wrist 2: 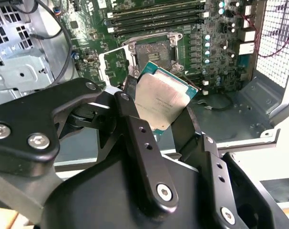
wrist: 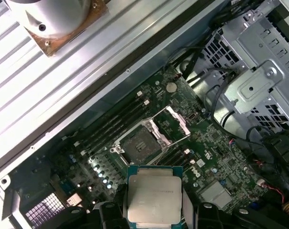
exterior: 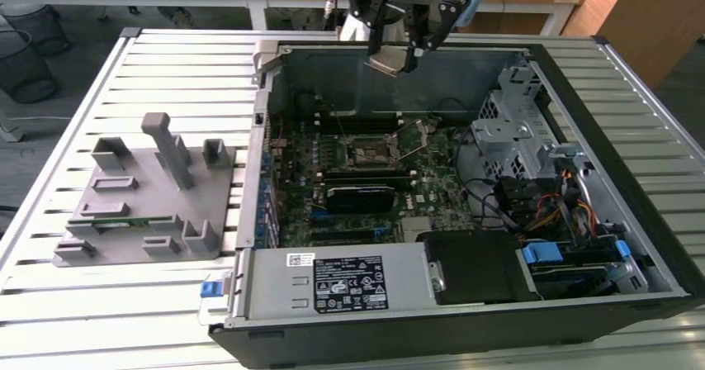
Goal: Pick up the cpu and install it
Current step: 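Place the cpu into insertion slot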
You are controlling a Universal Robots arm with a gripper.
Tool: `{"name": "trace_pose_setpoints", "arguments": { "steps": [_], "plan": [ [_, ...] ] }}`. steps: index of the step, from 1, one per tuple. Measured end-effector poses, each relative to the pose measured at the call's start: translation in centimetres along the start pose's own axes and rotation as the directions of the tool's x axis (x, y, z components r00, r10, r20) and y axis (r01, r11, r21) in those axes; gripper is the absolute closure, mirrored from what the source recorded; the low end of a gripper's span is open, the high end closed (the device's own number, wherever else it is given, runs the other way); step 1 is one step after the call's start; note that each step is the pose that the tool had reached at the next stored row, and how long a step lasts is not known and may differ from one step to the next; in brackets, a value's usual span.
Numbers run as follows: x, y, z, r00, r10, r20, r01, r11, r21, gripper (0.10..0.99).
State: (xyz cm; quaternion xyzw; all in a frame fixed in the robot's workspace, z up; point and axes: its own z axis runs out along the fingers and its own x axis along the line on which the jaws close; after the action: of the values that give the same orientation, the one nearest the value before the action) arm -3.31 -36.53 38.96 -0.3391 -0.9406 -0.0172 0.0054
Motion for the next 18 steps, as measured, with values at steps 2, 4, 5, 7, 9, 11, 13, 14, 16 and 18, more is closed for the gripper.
{"name": "trace_pose_setpoints", "arguments": {
  "steps": [2,4,5,7,9,11,13,14,16,18],
  "plan": [
    [0.0,0.0,0.02,0.9998,0.02,0.0008,-0.02,0.9998,0.0,0.545],
    [0.0,0.0,0.03,0.9992,0.04,0.0016,-0.04,0.9992,0.0,0.545],
    [0.0,0.0,0.03,0.9988,0.05,0.002,-0.05,0.9988,-0.001,0.545],
    [0.0,0.0,0.04,0.9977,0.067,0.0027,-0.067,0.9977,-0.001,0.545],
    [0.0,0.0,0.05,0.9964,0.085,0.0036,-0.085,0.9964,-0.001,0.545],
    [0.0,0.0,0.06,0.9948,0.101,0.0043,-0.101,0.9948,-0.001,0.545],
    [0.0,0.0,0.07,0.9932,0.117,0.005,-0.117,0.9932,-0.001,0.545],
    [0.0,0.0,0.07,0.9922,0.124,0.0053,-0.124,0.9922,-0.001,0.545],
    [0.0,0.0,0.08,0.9901,0.14,0.0058,-0.14,0.9901,-0.001,0.545],
    [0.0,0.0,0.09,0.988,0.154,0.0062,-0.154,0.988,-0.002,0.545]
  ]
}}
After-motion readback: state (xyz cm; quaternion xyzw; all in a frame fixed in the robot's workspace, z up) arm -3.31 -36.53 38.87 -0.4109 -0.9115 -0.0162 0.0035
